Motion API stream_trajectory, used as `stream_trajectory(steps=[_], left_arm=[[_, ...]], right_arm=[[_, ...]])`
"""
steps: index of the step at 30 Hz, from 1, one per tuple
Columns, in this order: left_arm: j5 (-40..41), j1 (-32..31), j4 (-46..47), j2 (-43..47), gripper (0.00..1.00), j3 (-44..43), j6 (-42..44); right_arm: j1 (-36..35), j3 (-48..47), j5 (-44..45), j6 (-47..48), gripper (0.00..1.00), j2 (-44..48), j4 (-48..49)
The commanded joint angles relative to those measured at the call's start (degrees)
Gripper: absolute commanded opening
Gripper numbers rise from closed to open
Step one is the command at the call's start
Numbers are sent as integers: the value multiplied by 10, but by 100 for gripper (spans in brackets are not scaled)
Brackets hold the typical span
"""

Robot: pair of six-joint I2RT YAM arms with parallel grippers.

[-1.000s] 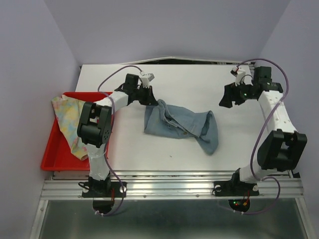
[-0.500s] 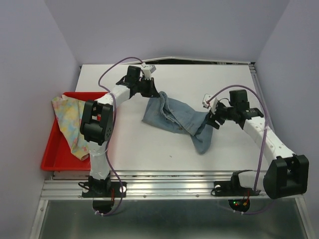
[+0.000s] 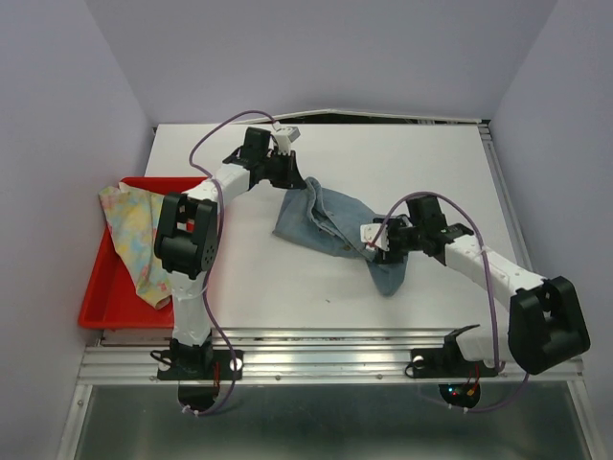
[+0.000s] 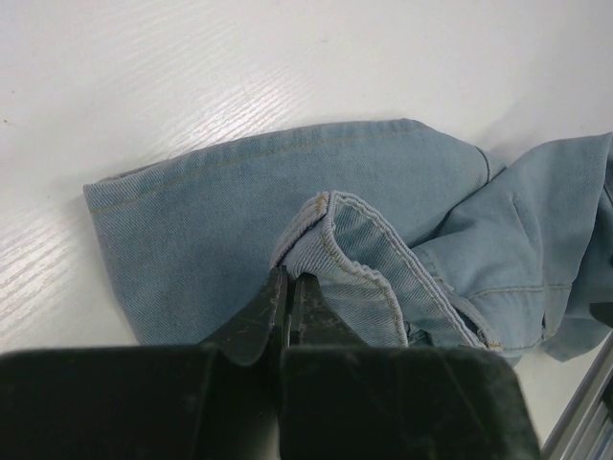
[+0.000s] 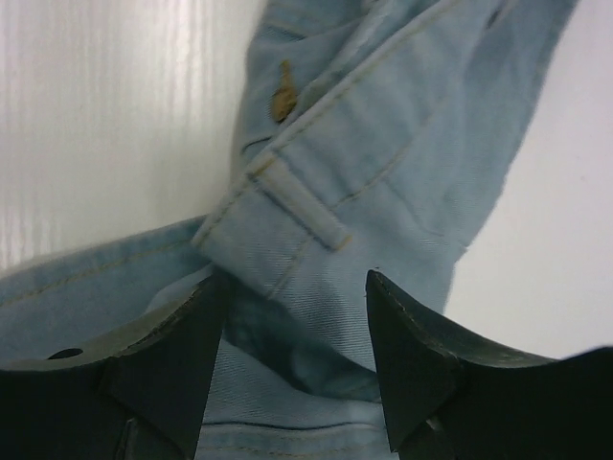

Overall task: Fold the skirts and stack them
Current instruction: Flatten the skirt out

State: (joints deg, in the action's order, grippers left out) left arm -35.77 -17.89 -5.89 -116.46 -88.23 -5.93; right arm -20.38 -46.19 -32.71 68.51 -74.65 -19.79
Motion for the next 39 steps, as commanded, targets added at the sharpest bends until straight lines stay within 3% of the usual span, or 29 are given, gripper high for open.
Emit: stream_trajectory(steps=[1, 8, 16, 26, 31, 35, 36, 37, 39], left_arm=[[-12, 2, -2, -1, 0, -10, 14], [-12, 1, 8, 0, 0, -5, 13], [-13, 4, 15, 0, 0, 9, 16], [-23, 22, 19, -10, 0, 4, 5], [-26, 25, 15, -10, 0, 3, 10], [-26, 25, 14, -9, 0, 8, 12], [-26, 25, 15, -9, 0, 9, 12], [-28, 25, 16, -8, 0, 11, 11], [-30, 25, 16, -7, 0, 12, 11]], right_arm=[[-6, 43, 5, 118, 66, 1, 27], [-6, 50, 4, 147, 70, -24, 67], [-12, 63, -7, 145, 66, -30, 114], [-12, 117, -20, 304, 61, 4, 76], [-12, 153, -30, 293, 61, 10, 128], [-12, 162, -26, 248, 51, -1, 222], [-12, 166, -25, 242, 46, -2, 244], [-12, 168, -22, 232, 33, -12, 273], [-12, 168, -17, 211, 28, -16, 301]])
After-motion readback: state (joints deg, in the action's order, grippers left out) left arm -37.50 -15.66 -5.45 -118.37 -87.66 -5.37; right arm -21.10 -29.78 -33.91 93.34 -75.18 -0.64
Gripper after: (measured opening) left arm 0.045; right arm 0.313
